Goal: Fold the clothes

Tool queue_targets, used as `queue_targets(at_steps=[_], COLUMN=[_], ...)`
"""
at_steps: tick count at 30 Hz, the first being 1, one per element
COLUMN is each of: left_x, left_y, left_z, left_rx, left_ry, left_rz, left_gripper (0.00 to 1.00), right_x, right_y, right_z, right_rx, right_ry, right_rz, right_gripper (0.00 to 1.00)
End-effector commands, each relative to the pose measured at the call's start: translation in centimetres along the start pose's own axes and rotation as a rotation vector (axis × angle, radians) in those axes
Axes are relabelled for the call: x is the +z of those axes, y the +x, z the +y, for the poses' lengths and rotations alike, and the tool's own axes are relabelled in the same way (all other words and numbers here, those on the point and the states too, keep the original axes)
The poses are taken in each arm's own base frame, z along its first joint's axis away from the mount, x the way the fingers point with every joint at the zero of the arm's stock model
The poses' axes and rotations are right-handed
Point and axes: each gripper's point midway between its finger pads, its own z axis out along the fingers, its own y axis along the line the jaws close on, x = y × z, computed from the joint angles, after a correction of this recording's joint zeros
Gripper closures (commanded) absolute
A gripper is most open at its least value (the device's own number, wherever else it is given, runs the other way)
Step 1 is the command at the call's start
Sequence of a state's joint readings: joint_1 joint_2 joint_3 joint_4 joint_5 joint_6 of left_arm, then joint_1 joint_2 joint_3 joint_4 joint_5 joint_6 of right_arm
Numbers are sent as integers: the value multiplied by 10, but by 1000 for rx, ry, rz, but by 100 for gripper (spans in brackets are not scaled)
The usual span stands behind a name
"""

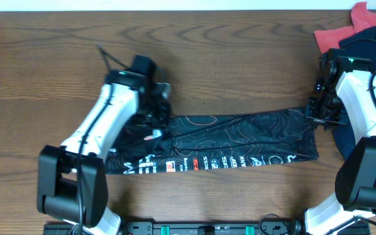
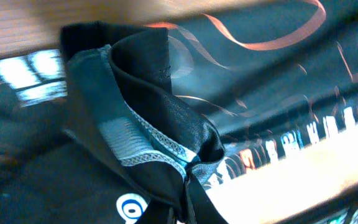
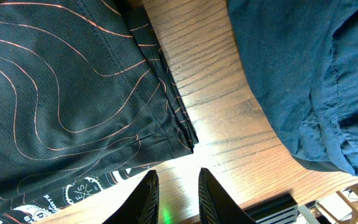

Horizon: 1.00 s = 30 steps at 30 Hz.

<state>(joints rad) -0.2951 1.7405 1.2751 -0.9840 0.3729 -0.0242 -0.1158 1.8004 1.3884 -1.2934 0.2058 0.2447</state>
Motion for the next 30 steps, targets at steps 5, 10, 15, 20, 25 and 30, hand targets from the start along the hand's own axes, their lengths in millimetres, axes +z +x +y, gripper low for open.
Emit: queue_targets(at_steps=[5, 10, 15, 20, 25, 30], left_x=[20, 20, 15, 11, 17, 27], left_y=[18, 18, 16, 12, 11, 27], left_z=[-13, -11, 13, 25, 28, 69], left_rx=[163, 163, 153, 73, 1, -214], left_ry=[-105, -115, -256, -329, -335, -462], left_rz=[67, 67, 60, 33, 16, 5], left_gripper=[91, 75, 46, 47, 71, 71], right_x=[-5, -5, -5, -5, -5, -5], right_y=[0, 0, 1, 1, 1, 3], right_z=[-2, -2, -3, -3, -2, -4], right_rx=[8, 7, -1, -1, -1, -2], right_ry=[-4, -3, -2, -2, -3, 5], right_rz=[-14, -12, -9, -9, -8, -1], right_gripper=[79, 79, 79, 79, 79, 80])
